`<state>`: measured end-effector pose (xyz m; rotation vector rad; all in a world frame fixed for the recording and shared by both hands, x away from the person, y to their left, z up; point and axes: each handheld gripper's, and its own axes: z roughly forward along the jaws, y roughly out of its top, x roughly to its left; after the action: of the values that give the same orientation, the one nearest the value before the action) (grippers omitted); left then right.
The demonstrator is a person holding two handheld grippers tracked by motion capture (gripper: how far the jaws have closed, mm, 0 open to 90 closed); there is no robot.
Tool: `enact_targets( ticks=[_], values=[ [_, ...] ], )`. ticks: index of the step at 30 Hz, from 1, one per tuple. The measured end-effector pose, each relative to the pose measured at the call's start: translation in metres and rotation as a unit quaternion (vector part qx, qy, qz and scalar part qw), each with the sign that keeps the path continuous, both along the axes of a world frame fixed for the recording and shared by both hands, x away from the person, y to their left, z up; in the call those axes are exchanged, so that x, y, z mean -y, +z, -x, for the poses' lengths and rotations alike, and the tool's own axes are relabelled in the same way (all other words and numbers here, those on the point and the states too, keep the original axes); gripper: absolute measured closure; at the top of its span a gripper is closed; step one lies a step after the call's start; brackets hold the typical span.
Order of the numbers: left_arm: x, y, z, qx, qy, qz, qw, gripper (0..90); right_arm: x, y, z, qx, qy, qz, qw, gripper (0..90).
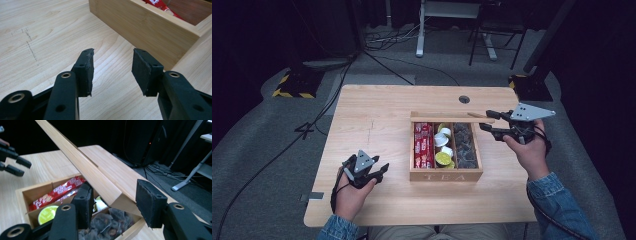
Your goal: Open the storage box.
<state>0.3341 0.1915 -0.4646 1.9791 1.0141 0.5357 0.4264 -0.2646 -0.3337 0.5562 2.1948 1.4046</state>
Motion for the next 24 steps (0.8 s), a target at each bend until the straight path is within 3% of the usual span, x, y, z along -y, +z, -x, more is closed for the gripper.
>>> enact_targets(
  ticks=[8,18,24],
  values=[
    [-0.003,-0.003,-0.007,-0.005,0.0,-0.002,1.0,51.4,-0.002,0.014,-0.016,0.006,-0.007,-0.009,0.9999,52.8],
    [-0.005,-0.008,-0.009,-0.014,0.009,-0.001,0.9999,47.2,-0.006,0.035,-0.048,0.02,-0.021,-0.011,0.9995,55.9],
    [-0.009,-0.01,-0.008,-0.02,0.015,-0.001,0.9997,45.5,-0.007,0.04,-0.065,0.011,-0.028,-0.023,0.9993,56.1]
  ],
)
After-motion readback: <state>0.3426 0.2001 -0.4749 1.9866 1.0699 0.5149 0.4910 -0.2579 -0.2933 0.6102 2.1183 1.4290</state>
